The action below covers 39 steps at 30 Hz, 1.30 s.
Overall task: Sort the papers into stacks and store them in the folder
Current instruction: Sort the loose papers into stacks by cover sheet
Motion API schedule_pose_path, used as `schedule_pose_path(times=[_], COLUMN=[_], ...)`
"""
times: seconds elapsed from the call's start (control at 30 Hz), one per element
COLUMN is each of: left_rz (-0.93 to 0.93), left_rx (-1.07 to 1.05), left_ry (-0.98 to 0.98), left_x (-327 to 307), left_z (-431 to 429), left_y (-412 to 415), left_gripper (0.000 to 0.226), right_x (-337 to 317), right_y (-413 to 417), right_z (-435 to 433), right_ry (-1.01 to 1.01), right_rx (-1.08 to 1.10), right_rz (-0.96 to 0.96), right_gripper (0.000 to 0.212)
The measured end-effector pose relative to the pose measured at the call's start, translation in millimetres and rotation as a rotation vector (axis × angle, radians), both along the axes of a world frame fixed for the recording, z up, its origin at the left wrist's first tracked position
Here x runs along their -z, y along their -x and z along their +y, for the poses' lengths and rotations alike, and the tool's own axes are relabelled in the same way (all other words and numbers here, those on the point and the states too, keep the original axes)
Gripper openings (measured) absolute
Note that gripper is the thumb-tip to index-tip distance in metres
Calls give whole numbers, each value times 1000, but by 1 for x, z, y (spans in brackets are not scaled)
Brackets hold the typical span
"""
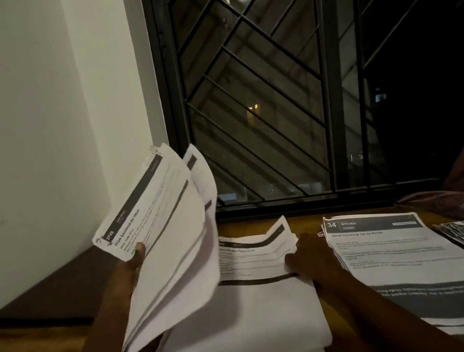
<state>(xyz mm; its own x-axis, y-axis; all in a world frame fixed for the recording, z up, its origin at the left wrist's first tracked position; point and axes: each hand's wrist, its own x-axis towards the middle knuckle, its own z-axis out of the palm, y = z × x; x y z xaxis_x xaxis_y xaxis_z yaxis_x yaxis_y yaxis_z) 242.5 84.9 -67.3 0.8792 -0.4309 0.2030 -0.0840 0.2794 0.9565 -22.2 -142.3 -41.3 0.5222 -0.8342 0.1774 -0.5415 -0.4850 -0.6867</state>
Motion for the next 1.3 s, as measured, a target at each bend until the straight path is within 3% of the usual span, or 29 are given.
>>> schedule_pose_path(times=[0.1,0.17,0.23,0.27,0.33,0.37,0.4,0.5,0.63,0.7,0.9,1.07,1.17,1.3], left_rz=[-59,-145,-154,-132,-60,-36,-21,2,54,68,86,82,66,61], left_rx=[88,108,103,97,137,172,179,198,200,212,278,325,274,238], left_ry=[39,11,-24,-58,-82,-66,-68,-76,-80,-72,-31,-14,-37,-50], left_x=[-18,-20,-16,-16,-12,-11,-11,-10,-11,-11,-11,-11,-11,-10], left_z=[-7,-14,-22,-25,-32,-35,-36,-38,-38,-38,-34,-30,-31,-32], left_y=[38,45,41,40,39,41,41,39,38,38,41,44,43,46], left_gripper=[49,55,44,27,10,17,24,12,15,17,18,43,14,15], right_x=[6,8,-3,-8,-17,-19,-17,-11,-10,-9,-5,-7,-7,-9], right_y=[-5,-11,-11,-11,-9,-9,-10,-14,-17,-17,-15,-13,-11,-11], right_z=[-10,-15,-11,-7,2,7,8,10,6,6,5,6,3,4], right_ry=[85,83,-184,-378,-599,-613,-590,-478,-284,-254,-417,-436,-482,-481], right_rx=[64,38,-77,-168,-358,-410,-423,-408,-305,-315,-418,-407,-387,-415], right_rz=[156,-22,-361,-490,-558,-543,-533,-563,-626,-669,-590,-583,-648,-660], right_gripper=[57,50,28,32,45,45,41,22,44,45,14,20,17,10])
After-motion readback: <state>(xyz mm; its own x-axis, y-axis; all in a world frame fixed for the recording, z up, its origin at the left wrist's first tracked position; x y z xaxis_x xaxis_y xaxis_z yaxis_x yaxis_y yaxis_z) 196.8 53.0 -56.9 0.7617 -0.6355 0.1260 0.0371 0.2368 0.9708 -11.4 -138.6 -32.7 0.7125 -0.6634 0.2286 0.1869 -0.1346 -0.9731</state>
